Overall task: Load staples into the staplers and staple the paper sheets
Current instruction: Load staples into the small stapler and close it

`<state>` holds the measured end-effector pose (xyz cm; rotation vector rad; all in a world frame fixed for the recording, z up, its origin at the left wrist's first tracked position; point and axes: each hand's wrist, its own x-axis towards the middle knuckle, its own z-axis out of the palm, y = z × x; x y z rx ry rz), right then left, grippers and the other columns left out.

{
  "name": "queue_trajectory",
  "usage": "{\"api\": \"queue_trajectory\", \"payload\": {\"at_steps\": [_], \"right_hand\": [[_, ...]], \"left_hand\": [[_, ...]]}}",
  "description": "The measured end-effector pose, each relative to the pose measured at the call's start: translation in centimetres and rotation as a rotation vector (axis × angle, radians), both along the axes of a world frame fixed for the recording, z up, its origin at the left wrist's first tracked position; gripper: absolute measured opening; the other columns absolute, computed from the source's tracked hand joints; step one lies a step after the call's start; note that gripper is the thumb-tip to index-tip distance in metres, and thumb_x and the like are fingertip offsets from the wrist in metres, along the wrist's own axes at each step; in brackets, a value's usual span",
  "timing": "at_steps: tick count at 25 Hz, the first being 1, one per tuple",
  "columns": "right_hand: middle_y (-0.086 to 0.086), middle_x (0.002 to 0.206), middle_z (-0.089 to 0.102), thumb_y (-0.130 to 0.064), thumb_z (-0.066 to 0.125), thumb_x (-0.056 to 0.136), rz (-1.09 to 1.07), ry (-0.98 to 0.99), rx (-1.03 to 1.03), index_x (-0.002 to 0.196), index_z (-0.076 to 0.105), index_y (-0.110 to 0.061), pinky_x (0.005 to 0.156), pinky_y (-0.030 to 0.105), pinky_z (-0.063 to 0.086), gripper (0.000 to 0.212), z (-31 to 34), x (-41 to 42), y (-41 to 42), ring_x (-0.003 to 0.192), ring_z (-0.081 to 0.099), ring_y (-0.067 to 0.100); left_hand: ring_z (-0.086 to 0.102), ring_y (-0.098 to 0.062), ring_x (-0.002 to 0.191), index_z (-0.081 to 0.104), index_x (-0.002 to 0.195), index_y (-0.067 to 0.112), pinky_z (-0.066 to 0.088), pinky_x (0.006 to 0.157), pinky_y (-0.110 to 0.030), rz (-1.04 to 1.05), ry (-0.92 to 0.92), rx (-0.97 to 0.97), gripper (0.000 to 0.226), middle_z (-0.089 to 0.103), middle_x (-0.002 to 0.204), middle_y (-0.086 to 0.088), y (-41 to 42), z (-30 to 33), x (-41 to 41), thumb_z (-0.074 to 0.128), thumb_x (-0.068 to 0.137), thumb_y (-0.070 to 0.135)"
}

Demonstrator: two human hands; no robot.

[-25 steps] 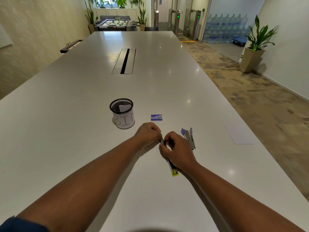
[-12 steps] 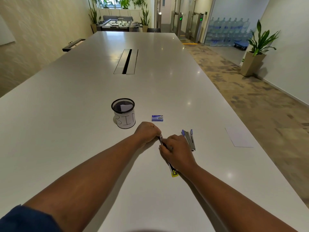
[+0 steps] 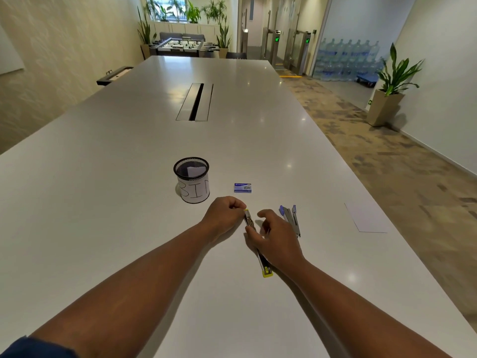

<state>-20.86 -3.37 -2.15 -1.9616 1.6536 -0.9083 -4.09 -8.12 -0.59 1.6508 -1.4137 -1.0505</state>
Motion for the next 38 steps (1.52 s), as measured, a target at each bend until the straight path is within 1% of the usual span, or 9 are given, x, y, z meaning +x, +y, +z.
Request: {"api": "queue_trajectory", "payload": {"at_steps": [3, 6, 9, 12, 17, 21, 27, 33, 38], "right_hand": [[-0.005, 0.062, 0.057, -0.061, 0.059, 0.075, -0.008, 0.239, 0.067, 0.078, 0.054, -0.022, 0.056, 0.033, 0.044, 0.039, 0.4, 0.0, 0.0, 0.062, 0.058, 0.014], [-0.002, 0.06, 0.056, -0.048, 0.059, 0.076, -0.032, 0.294, 0.094, 0.07, 0.052, -0.017, 0.054, 0.032, 0.041, 0.032, 0.7, 0.2, 0.1, 0.062, 0.058, 0.018], [-0.002, 0.054, 0.055, -0.041, 0.063, 0.08, -0.095, 0.158, 0.085, 0.067, 0.055, -0.015, 0.053, 0.035, 0.045, 0.03, 0.7, 0.2, 0.4, 0.054, 0.051, 0.013], [-0.002, 0.053, 0.055, -0.037, 0.067, 0.081, -0.103, 0.037, 0.068, 0.065, 0.057, -0.015, 0.055, 0.037, 0.049, 0.028, 0.6, -0.1, 0.6, 0.05, 0.047, 0.01], [0.002, 0.057, 0.062, -0.03, 0.075, 0.083, -0.11, -0.218, 0.07, 0.072, 0.064, -0.015, 0.053, 0.018, 0.043, 0.022, 0.7, -0.7, 0.2, 0.05, 0.05, 0.003], [0.007, 0.06, 0.065, -0.028, 0.081, 0.084, -0.037, -0.412, 0.139, 0.081, 0.067, -0.01, 0.053, 0.019, 0.047, 0.024, 0.7, -1.1, 0.2, 0.052, 0.056, 0.006], [0.012, 0.066, 0.071, -0.025, 0.073, 0.088, 0.101, -0.716, 0.331, 0.093, 0.065, 0.003, 0.055, 0.039, 0.06, 0.03, 1.7, -1.9, 0.9, 0.056, 0.067, 0.025], [0.038, 0.077, 0.062, -0.027, 0.054, 0.084, 0.133, -1.058, 0.301, 0.095, 0.064, 0.021, 0.056, 0.037, 0.049, 0.05, 1.1, -2.9, 1.5, 0.065, 0.062, 0.042], [0.027, 0.088, 0.069, -0.02, 0.074, 0.082, 0.08, -1.133, 0.31, 0.097, 0.069, 0.003, 0.071, 0.045, 0.053, 0.028, 0.8, -3.0, 1.1, 0.071, 0.065, 0.032]], "left_hand": [[0.066, -0.01, 0.092, 0.075, 0.098, 0.017, 0.045, 0.073, -0.018, 0.0, -0.01, -0.051, 0.017, 0.072, 0.095, 0.004, 0.3, -0.4, -0.2, 0.062, 0.089, 0.009], [0.065, -0.013, 0.099, 0.073, 0.106, 0.016, 0.046, 0.081, -0.022, 0.024, -0.008, -0.082, 0.022, 0.072, 0.103, 0.001, 0.6, -0.7, -0.3, 0.058, 0.092, 0.011], [0.064, -0.012, 0.102, 0.069, 0.118, 0.015, 0.047, 0.086, -0.021, 0.029, 0.031, -0.117, 0.025, 0.069, 0.109, 0.002, 1.3, -0.8, -0.4, 0.059, 0.094, 0.015], [0.067, -0.01, 0.094, 0.066, 0.121, 0.016, 0.052, 0.075, -0.016, 0.059, 0.159, -0.104, 0.029, 0.07, 0.103, 0.002, 1.7, -0.9, -0.5, 0.068, 0.093, 0.023], [0.066, -0.022, 0.087, 0.061, 0.122, 0.006, 0.055, 0.087, -0.035, 0.051, 0.723, 0.062, 0.036, 0.071, 0.096, -0.012, 1.7, -1.0, -1.0, 0.074, 0.091, 0.017], [0.056, -0.027, 0.076, 0.072, 0.096, 0.012, 0.05, 0.071, -0.034, -0.109, 0.69, 0.067, 0.012, 0.07, 0.092, -0.017, 2.2, -1.0, -1.3, 0.073, 0.086, 0.018], [0.066, -0.025, 0.086, 0.059, 0.122, 0.019, 0.053, 0.082, -0.038, -0.059, 0.769, 0.061, 0.037, 0.075, 0.094, -0.013, 2.8, -1.0, -1.2, 0.073, 0.088, 0.013], [0.062, -0.021, 0.072, 0.046, 0.139, 0.022, 0.057, 0.077, -0.034, -0.055, 0.814, 0.006, 0.053, 0.071, 0.082, -0.011, 3.2, -1.2, -0.7, 0.067, 0.093, 0.004], [0.065, -0.022, 0.075, 0.046, 0.141, 0.019, 0.057, 0.073, -0.032, -0.091, 0.79, -0.001, 0.054, 0.07, 0.086, -0.015, 4.0, -0.8, -1.2, 0.066, 0.094, 0.0]]}}
